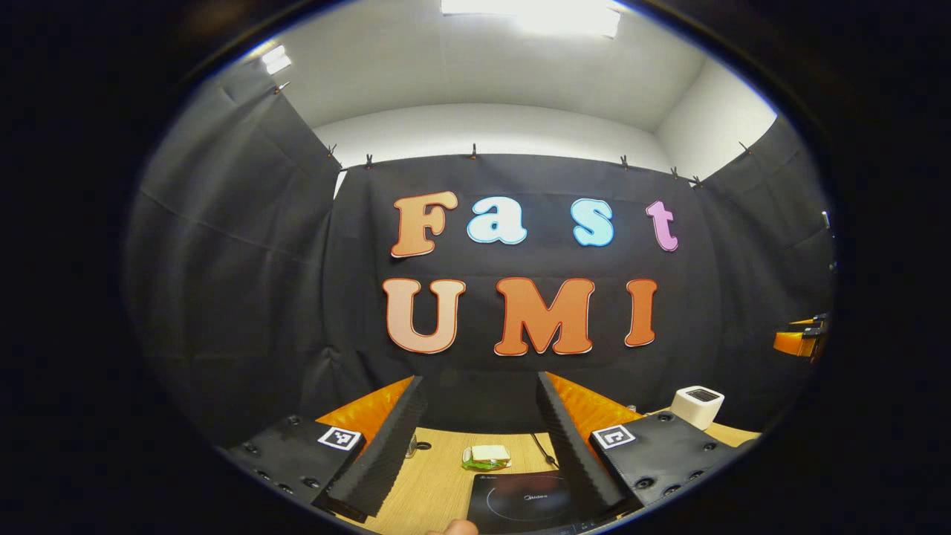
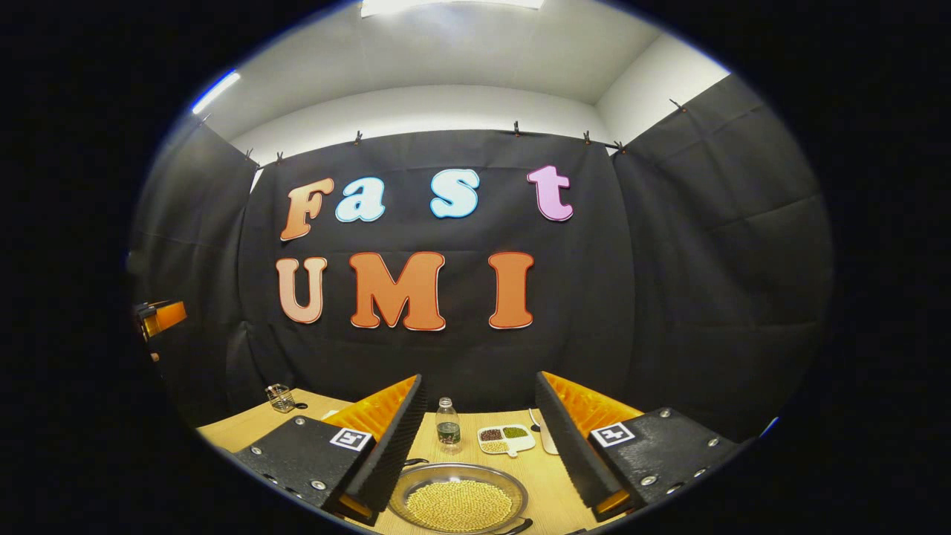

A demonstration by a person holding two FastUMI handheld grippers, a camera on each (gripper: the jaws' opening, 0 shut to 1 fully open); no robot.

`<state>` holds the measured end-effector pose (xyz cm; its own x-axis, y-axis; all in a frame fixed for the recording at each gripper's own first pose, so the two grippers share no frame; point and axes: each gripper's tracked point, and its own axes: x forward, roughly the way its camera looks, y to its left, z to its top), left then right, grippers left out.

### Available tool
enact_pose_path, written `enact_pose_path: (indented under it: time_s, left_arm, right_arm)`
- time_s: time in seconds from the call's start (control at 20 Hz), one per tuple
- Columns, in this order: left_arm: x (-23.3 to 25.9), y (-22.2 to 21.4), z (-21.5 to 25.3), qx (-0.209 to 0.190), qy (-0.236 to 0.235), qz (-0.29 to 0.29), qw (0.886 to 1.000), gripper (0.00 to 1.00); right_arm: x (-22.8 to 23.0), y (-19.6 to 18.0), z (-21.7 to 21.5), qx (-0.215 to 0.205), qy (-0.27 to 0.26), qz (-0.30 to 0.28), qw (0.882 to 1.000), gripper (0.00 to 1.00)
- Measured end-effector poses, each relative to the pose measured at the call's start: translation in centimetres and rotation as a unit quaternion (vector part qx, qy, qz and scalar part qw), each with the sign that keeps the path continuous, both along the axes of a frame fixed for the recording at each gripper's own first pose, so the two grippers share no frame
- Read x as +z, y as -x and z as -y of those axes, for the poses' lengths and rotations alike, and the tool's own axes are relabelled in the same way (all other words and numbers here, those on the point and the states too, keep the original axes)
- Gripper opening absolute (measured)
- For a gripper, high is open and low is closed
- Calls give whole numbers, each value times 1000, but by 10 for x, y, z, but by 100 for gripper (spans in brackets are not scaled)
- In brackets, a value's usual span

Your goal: First push the handle of the pot to place it horizontally, then grasp the pot with both hands and set it on the induction cooktop.

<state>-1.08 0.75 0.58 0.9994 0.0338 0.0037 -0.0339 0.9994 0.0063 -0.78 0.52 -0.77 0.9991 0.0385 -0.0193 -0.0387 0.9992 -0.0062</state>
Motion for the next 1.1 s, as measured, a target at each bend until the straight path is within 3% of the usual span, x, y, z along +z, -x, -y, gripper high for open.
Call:
enact_pose_path:
  time_s: [0.25,0.3,0.45,0.6,0.8,1.1]
  left_arm:
    - [-4,-2,-3,3,2,-5,1000,98]
    - [-5,-1,-3,3,2,-5,1000,98]
    - [-7,0,-4,3,5,-8,1000,98]
    - [-9,4,-4,2,10,-10,1000,98]
    - [-9,5,-9,6,12,-7,1000,99]
    - [-13,7,-13,15,1,-8,1000,98]
  right_arm:
    - [-9,1,-4,9,8,-8,1000,67]
    - [-10,2,-3,8,8,-7,1000,54]
    - [-18,5,-6,12,5,-10,1000,30]
    - [-37,10,-9,13,15,-22,1000,14]
    - [-68,22,-16,23,20,-48,998,0]
    - [-116,39,-17,27,32,-85,996,0]
